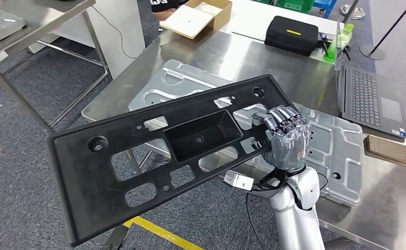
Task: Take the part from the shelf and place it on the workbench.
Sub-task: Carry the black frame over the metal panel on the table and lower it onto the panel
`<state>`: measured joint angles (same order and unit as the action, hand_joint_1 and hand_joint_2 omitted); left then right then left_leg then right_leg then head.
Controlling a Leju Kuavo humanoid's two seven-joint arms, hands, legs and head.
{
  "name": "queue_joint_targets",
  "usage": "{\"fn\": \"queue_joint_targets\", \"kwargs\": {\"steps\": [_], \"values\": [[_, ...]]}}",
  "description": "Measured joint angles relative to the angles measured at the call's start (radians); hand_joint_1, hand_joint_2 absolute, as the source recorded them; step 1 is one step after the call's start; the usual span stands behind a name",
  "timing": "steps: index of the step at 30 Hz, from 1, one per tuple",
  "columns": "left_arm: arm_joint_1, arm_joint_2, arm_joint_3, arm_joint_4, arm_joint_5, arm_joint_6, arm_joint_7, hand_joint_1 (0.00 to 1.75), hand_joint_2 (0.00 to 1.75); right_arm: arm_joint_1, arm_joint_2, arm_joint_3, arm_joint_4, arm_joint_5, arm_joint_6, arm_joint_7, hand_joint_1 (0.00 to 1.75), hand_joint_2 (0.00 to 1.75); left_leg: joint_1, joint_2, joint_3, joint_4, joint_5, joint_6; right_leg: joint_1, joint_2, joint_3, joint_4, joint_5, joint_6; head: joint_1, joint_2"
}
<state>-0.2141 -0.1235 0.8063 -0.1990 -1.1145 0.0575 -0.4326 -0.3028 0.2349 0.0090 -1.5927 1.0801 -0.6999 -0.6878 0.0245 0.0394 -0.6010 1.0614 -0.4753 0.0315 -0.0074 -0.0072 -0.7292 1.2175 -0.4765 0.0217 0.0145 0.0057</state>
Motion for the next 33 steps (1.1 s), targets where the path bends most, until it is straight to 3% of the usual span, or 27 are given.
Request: {"fn": "queue_joint_targets", "kwargs": {"steps": [2,4,6,8,11,12,13,15,17,19,21,22,24,26,28,29,30,31,33], "values": [[-0.002,0.0,0.002,0.0,0.001,-0.018,-0.004,0.0,1.75,-0.004,0.0,-0.013,0.001,0.0,0.0,0.0,1.75,1.75,-0.002,0.013,0.005,-0.001,-0.004,-0.005,0.012,-0.031,0.062,-0.12,0.04,-0.014,0.0,0.0],[-0.002,0.0,0.003,-0.001,0.001,-0.025,-0.006,0.0,1.75,-0.007,-0.001,-0.026,0.002,0.0,0.0,0.0,1.75,1.75,-0.004,0.026,0.009,-0.005,-0.007,-0.014,0.023,-0.043,0.082,-0.165,0.042,-0.025,0.0,0.0],[-0.002,0.001,0.003,-0.001,0.0,-0.026,-0.006,0.0,1.75,-0.007,-0.002,-0.039,0.003,-0.001,0.0,0.0,1.75,1.75,-0.005,0.038,0.015,-0.013,-0.009,-0.026,0.023,-0.025,0.085,-0.174,0.046,-0.032,-0.001,0.0],[-0.003,0.002,0.003,-0.001,0.0,-0.027,-0.006,0.0,1.75,-0.007,-0.003,-0.048,0.005,-0.001,0.0,0.0,1.75,1.75,-0.005,0.022,0.013,0.005,-0.027,-0.034,0.016,-0.01,0.098,-0.194,0.055,-0.042,-0.001,0.0],[0.0,0.005,0.003,-0.002,0.001,-0.028,-0.007,0.0,1.75,-0.01,-0.004,-0.056,0.012,-0.001,0.0,0.0,1.75,1.75,-0.005,-0.023,-0.061,0.163,-0.105,-0.036,0.014,0.013,0.109,-0.204,0.058,-0.053,-0.002,0.0],[0.001,0.006,0.003,-0.002,0.002,-0.029,-0.007,0.0,1.75,-0.009,-0.004,-0.06,0.015,-0.001,0.0,0.0,1.75,1.75,-0.005,-0.028,-0.091,0.217,-0.121,-0.037,0.014,0.023,0.109,-0.202,0.057,-0.055,-0.002,0.0],[0.003,0.007,0.003,-0.002,0.003,-0.029,-0.007,0.0,1.75,-0.008,-0.004,-0.066,0.019,-0.001,0.0,0.0,1.75,1.75,-0.005,-0.03,-0.109,0.242,-0.118,-0.038,0.015,0.033,0.109,-0.199,0.055,-0.055,-0.002,0.0],[0.003,0.009,0.003,-0.002,0.005,-0.029,-0.007,0.0,1.75,-0.006,-0.005,-0.077,0.025,-0.002,0.0,0.0,1.75,1.75,-0.004,-0.034,-0.093,0.186,-0.06,-0.038,0.013,0.055,0.109,-0.19,0.049,-0.053,-0.002,0.0],[0.002,0.011,0.003,-0.002,0.007,-0.029,-0.008,0.0,1.75,-0.005,-0.006,-0.088,0.031,-0.002,0.0,0.0,1.75,1.75,-0.002,-0.057,-0.043,0.064,0.002,-0.035,0.013,0.075,0.105,-0.173,0.04,-0.046,-0.002,0.0],[0.001,0.013,0.004,-0.002,0.009,-0.029,-0.008,0.0,1.75,-0.005,-0.006,-0.101,0.039,0.0,0.0,0.0,1.75,1.75,-0.003,-0.076,-0.017,0.003,0.016,-0.028,0.011,0.09,0.097,-0.162,0.034,-0.035,-0.001,0.0],[-0.002,0.012,0.004,-0.002,0.011,-0.029,-0.007,0.0,1.75,-0.005,-0.007,-0.122,0.05,0.006,0.0,0.003,1.75,1.75,-0.004,-0.071,-0.013,-0.002,0.015,-0.019,0.009,0.1,0.094,-0.163,0.034,-0.024,-0.002,0.0],[-0.003,0.011,0.004,-0.003,0.012,-0.029,-0.007,0.0,1.75,-0.007,-0.007,-0.137,0.059,0.01,0.0,0.004,1.75,1.75,-0.004,-0.067,-0.01,-0.006,0.017,-0.013,0.009,0.094,0.094,-0.159,0.031,-0.018,-0.001,0.0],[-0.005,0.009,0.004,-0.004,0.013,-0.028,-0.007,0.0,1.75,-0.022,-0.008,-0.187,0.088,0.017,0.0,0.005,1.75,1.75,0.0,-0.059,-0.005,-0.016,0.022,-0.001,0.008,0.06,0.073,-0.11,0.0,-0.007,-0.001,0.0],[-0.004,0.009,0.004,-0.005,0.014,-0.027,-0.006,0.0,1.75,-0.04,-0.009,-0.248,0.132,0.02,0.0,0.005,1.75,1.75,-0.001,-0.052,-0.003,-0.019,0.023,0.005,0.002,0.026,0.019,0.0,-0.053,0.004,0.0,0.0],[-0.002,0.009,0.004,-0.005,0.015,-0.027,-0.005,0.0,1.75,-0.052,-0.015,-0.3,0.178,0.03,0.0,0.011,1.75,1.75,-0.001,-0.047,-0.003,-0.019,0.022,0.005,-0.006,0.017,-0.023,0.076,-0.07,0.011,0.0,0.0],[-0.001,0.009,0.004,-0.005,0.015,-0.027,-0.005,0.0,1.75,-0.058,-0.02,-0.324,0.201,0.039,0.0,0.015,1.75,1.75,-0.001,-0.045,-0.002,-0.019,0.021,0.005,-0.009,0.015,-0.021,0.066,-0.053,0.013,0.0,0.0],[-0.001,0.009,0.004,-0.005,0.015,-0.027,-0.004,0.0,1.75,-0.066,-0.026,-0.347,0.223,0.049,0.0,0.02,1.75,1.75,-0.001,-0.043,-0.001,-0.019,0.02,0.004,-0.011,0.013,-0.001,0.021,-0.022,0.013,-0.001,0.0],[-0.001,0.009,0.004,-0.005,0.015,-0.028,-0.004,0.0,1.75,-0.074,-0.032,-0.368,0.241,0.059,0.0,0.024,1.75,1.75,-0.001,-0.042,0.0,-0.019,0.019,0.002,-0.011,0.01,0.03,-0.045,0.011,0.011,0.0,0.0],[-0.002,0.009,0.004,-0.005,0.015,-0.029,-0.004,0.0,1.75,-0.089,-0.044,-0.403,0.271,0.079,0.0,0.036,1.75,1.75,-0.002,-0.039,0.002,-0.021,0.018,-0.005,-0.006,0.004,0.082,-0.152,0.046,0.004,-0.001,0.0]]}}
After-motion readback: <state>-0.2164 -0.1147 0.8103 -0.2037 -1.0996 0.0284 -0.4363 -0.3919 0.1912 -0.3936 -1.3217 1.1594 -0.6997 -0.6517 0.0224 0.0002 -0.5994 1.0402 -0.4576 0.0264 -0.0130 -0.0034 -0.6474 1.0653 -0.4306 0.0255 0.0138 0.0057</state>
